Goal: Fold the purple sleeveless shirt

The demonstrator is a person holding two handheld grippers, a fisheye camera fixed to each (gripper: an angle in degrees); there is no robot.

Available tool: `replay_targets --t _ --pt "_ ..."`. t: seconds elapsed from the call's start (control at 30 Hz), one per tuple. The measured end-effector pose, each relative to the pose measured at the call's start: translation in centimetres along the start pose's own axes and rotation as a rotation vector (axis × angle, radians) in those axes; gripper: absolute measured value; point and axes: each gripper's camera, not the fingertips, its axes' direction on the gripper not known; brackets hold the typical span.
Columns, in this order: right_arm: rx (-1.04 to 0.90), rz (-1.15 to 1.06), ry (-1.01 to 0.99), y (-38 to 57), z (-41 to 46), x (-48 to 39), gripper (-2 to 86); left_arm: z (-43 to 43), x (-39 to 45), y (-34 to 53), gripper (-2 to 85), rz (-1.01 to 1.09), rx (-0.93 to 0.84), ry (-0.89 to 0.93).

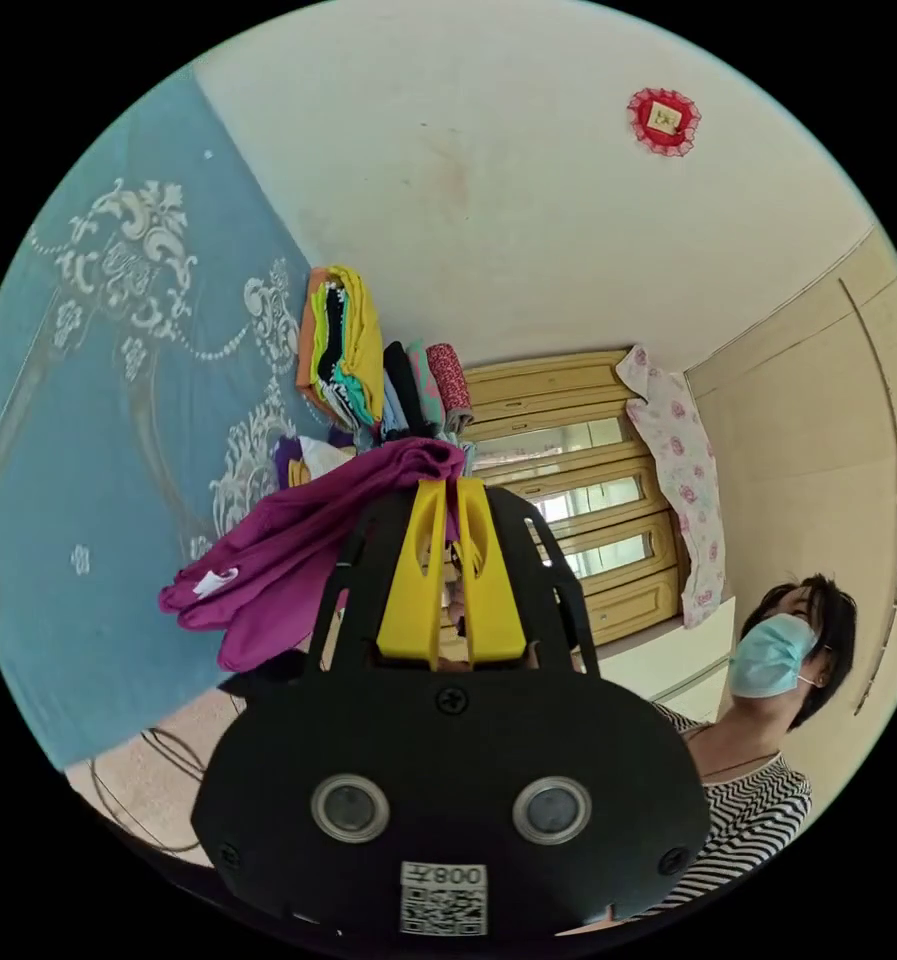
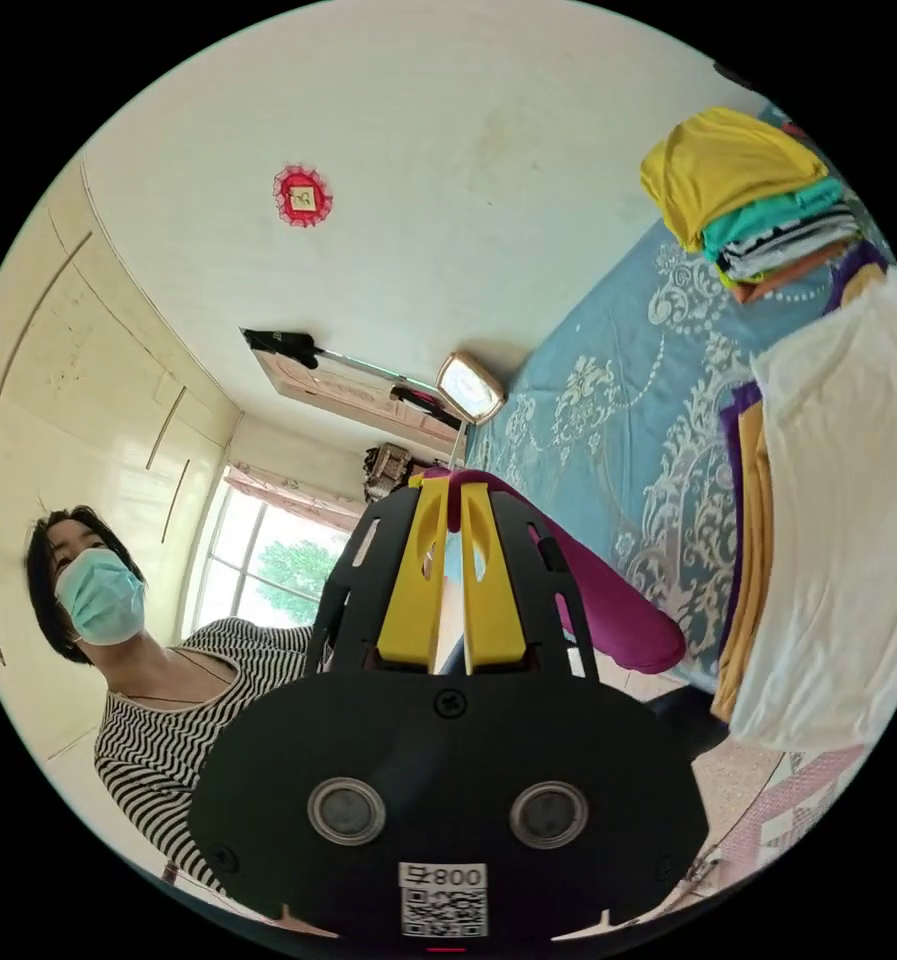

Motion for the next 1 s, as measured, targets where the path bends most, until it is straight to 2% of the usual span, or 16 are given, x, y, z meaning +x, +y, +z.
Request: replay_targets --t 0.17,0.27,0.37,0.53,0.7,0.77,1.0 --pt "0.072 -0.163 0.073 -21.8 -7.8 -1.7 1.7 9.9 3.9 -14.9 2.2 0.204 0.057 0.006" --pt "0.125 -0.292 0.168 -32.1 -13.0 -4.9 1.7 16.3 7.7 -22.2 2.2 0.393 0.078 0.034" --pt "0.167 -0.353 0.31 -38.9 -17.8 -5.4 1.7 22.6 8.4 -26.5 2.1 0.514 0.065 -0.016" --pt "0.197 -0.226 0.414 -44.1 -23.8 4.0 1.7 33.3 -0.7 -29.3 2.1 0.42 -0.027 -0.057" --pt "0.148 0.054 0.568 -44.7 -26.6 18.4 1.6 43.2 -15.6 -27.3 2.1 0.11 -0.18 -0.15" --pt "0.097 0.14 0.614 -44.2 -27.2 23.1 1.6 44.7 -18.2 -26.4 2.1 0.08 -0.186 -0.11" --pt "0.05 0.092 0.688 -44.6 -28.3 25.3 1.6 48.0 -20.7 -26.6 2.1 0.15 -0.215 -0.199"
